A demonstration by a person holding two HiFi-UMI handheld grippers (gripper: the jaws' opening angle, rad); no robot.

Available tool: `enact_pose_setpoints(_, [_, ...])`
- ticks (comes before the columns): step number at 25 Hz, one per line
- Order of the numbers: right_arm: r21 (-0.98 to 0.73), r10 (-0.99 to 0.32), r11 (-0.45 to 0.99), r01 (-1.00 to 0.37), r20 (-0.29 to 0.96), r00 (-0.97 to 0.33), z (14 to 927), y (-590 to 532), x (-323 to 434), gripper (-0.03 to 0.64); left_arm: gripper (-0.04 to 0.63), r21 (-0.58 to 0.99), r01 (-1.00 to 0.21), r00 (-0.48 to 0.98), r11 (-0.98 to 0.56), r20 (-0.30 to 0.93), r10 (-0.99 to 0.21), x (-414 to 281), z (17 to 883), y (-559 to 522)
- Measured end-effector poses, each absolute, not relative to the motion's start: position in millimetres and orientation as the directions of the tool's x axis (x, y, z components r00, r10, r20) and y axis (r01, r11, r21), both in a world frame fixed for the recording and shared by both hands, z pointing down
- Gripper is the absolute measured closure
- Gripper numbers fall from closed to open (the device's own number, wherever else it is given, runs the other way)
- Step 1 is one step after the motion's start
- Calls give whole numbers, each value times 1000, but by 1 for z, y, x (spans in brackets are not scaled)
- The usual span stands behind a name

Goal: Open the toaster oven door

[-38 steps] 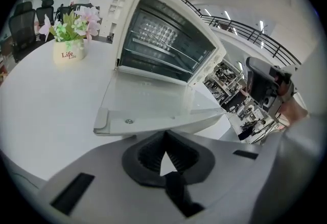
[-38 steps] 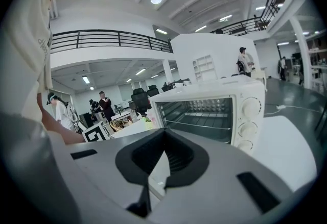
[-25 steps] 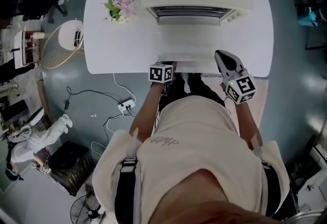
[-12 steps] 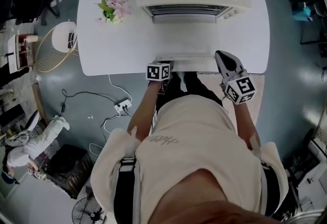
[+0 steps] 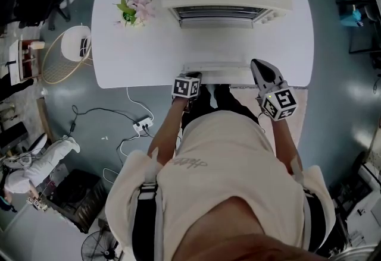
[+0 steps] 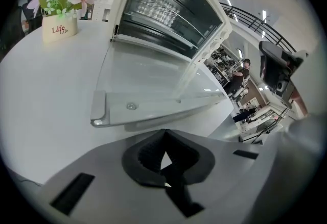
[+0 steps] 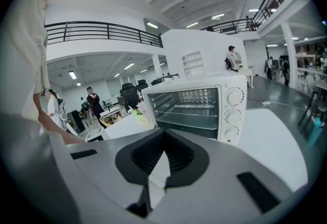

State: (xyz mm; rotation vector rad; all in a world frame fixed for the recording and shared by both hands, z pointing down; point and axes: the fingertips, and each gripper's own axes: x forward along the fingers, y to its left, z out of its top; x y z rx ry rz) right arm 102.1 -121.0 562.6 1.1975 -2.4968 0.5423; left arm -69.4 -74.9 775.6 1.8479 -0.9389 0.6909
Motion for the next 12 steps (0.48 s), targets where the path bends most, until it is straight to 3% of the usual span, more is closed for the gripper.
enact_pose_setpoints(12, [-207, -679, 597, -775, 384, -626, 556, -132, 92, 611, 577, 431, -795, 584, -427, 735, -345, -73, 710, -73])
